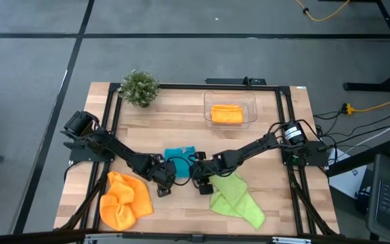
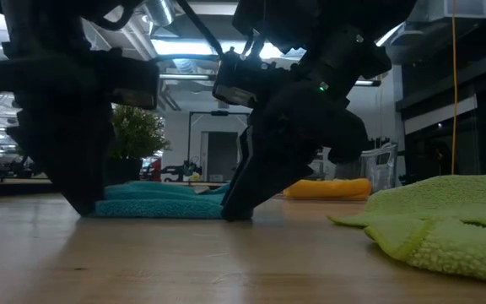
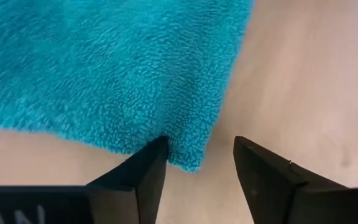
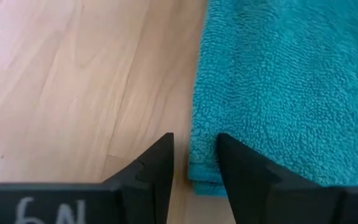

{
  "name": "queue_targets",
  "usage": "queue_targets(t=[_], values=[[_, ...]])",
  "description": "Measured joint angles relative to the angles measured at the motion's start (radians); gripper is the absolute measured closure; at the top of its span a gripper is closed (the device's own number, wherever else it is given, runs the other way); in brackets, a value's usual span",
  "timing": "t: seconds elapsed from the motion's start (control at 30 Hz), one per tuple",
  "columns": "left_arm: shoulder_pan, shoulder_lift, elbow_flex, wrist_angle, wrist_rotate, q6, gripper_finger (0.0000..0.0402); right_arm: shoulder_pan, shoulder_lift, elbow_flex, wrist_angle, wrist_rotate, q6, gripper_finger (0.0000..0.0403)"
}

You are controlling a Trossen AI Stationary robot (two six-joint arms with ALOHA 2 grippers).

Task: Fold microfiber towels
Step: Fold the blue microfiber cloth

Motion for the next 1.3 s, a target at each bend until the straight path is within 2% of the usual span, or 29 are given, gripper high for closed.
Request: queue_targets(t=[0.27, 0.53, 0.9, 1.1, 1.17, 1.3], values=[[-0.001, 0.000, 0.000, -0.017, -0.020, 0.001, 0.0266, 0.001, 0.000, -0.001, 0.000, 0.040, 0.008, 0.0274], [-0.001, 0.000, 0.000, -0.016, -0.023, 0.001, 0.0289, 0.001, 0.001, -0.001, 0.000, 0.043, 0.010, 0.0278], [-0.001, 0.000, 0.000, -0.013, -0.023, 0.001, 0.0326, 0.000, 0.000, -0.002, 0.000, 0.053, 0.011, 0.0347], [-0.001, 0.000, 0.000, -0.015, -0.023, 0.001, 0.0374, 0.000, 0.000, -0.002, -0.001, 0.053, 0.047, 0.0392], [-0.001, 0.000, 0.000, -0.016, -0.023, 0.001, 0.0392, 0.000, 0.000, -0.002, -0.001, 0.053, 0.063, 0.0394], [-0.001, 0.000, 0.000, -0.016, -0.022, 0.001, 0.0398, 0.000, 0.000, -0.002, -0.001, 0.052, 0.092, 0.0391]])
